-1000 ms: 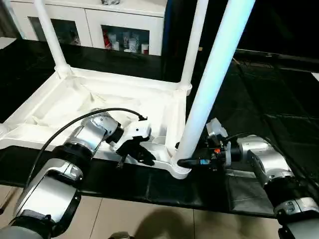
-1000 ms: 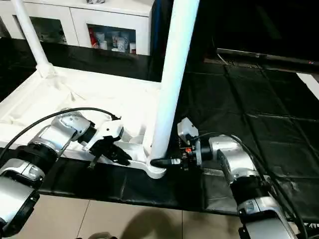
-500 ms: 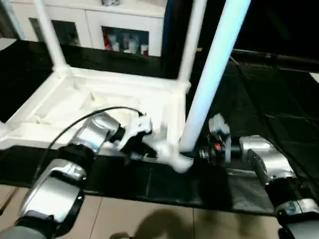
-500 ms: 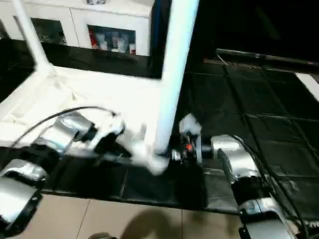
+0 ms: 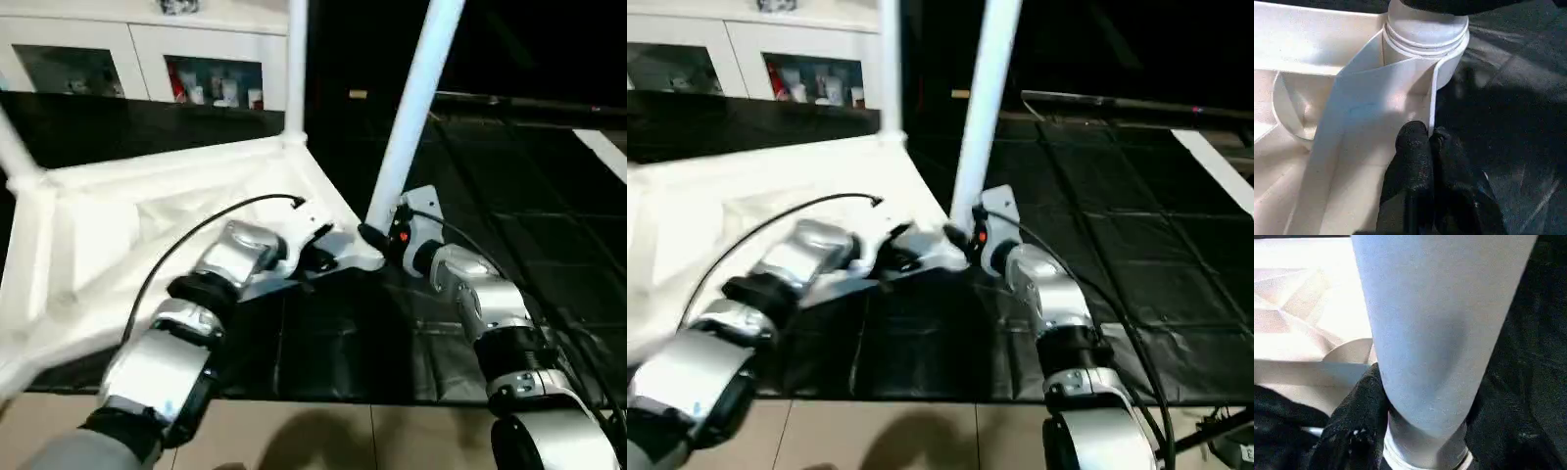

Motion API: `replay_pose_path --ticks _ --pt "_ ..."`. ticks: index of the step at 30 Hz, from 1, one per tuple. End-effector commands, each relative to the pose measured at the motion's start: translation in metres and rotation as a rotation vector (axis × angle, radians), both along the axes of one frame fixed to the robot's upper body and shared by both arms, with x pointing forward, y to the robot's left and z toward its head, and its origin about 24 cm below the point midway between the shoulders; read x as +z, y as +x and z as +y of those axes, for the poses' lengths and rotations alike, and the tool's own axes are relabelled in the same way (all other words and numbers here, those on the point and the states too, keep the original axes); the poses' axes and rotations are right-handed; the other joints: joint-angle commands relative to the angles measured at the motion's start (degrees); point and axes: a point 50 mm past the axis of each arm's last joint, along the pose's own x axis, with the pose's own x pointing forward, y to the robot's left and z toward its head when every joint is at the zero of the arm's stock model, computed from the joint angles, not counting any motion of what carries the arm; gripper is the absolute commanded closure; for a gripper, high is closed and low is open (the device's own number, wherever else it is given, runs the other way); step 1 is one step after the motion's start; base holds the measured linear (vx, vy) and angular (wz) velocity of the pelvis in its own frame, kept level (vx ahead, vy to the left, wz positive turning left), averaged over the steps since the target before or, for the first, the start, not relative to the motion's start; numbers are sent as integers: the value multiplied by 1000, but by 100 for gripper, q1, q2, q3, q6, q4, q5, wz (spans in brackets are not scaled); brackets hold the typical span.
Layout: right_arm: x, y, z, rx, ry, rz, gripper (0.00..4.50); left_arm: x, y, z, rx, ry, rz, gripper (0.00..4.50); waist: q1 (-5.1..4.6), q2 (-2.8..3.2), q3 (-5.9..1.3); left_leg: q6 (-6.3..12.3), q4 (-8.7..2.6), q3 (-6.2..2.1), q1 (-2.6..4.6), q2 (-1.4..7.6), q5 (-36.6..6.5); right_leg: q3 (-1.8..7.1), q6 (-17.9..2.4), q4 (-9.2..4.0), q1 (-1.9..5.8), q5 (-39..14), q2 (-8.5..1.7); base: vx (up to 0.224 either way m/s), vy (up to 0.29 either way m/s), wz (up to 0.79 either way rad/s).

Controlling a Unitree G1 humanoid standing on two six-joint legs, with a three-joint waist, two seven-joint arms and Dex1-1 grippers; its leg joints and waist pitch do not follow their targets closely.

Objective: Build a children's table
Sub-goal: Rotate leg to tighten

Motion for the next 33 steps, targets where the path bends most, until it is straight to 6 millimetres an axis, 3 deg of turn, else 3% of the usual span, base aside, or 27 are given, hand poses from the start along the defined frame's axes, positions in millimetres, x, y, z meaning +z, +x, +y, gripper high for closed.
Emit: replay_pose_path --ticks 1,6,9,11,16,17,20,23,25,26,27,28,33 --pt "-11 -13 47 175 55 69 220 19 3 -29 -38 -81 -64 450 22 16 -391 349 -355 -246 46 461 -519 489 -1003 -438 314 -836 -767 0 0 0" --pt "-7 -15 40 204 76 36 164 18 4 -18 -54 -49 -72 450 21 5 -373 317 -371 -255 59 479 -650 489 -910 -473 312 -1180 -780 0 0 0" --pt "-7 -15 36 217 63 20 143 17 4 -13 -67 -32 -72 450 16 6 -381 346 -369 -255 47 481 -571 495 -927 -450 316 -1023 -783 0 0 0" --pt "-6 -17 28 248 56 1 106 16 3 -5 -94 -13 -64 450 21 4 -381 382 -365 -251 40 478 -538 497 -931 -444 321 -934 -787 0 0 0" --pt "-4 -30 8 397 99 21 87 14 0 13 -169 25 -36 450 44 7 -377 494 -361 -244 54 494 -565 496 -952 -441 323 -855 -782 0 0 0" --pt "-4 -31 5 414 98 24 61 14 0 15 -177 28 -33 450 49 8 -373 485 -359 -240 47 494 -587 489 -963 -445 324 -898 -775 0 0 0" --pt "-3 -37 -11 508 58 25 51 15 -7 22 -314 36 -30 450 101 9 -364 462 -356 -236 45 488 -669 484 -864 -479 326 -1166 -783 0 0 0" --pt "0 -38 -19 539 38 10 10 16 -14 25 -439 33 -41 450 127 19 -377 419 -360 -247 38 518 -652 474 -841 -452 309 -1144 -779 0 0 0" --pt "6 -41 -29 606 47 -1 6 17 -20 30 -524 24 -13 450 134 26 -380 402 -358 -232 48 522 -666 476 -887 -447 303 -1069 -772 0 0 0" --pt "9 -43 -33 636 56 1 3 17 -21 32 -548 23 -6 450 169 37 -393 422 -348 -228 47 525 -627 479 -911 -432 316 -973 -772 0 0 0" --pt "10 -44 -35 651 60 4 3 18 -22 33 -561 23 -6 450 219 49 -389 433 -344 -212 82 545 -582 486 -961 -413 269 -829 -757 0 0 0" --pt "11 -45 -36 665 63 9 3 18 -23 34 -576 26 -1 450 250 44 -392 433 -348 -217 64 553 -532 483 -984 -384 283 -714 -758 0 0 0" --pt "12 -52 -42 793 23 22 3 19 -28 44 -665 61 23 450 316 36 -384 343 -353 -220 55 531 -643 474 -915 -411 291 -957 -786 0 0 0"
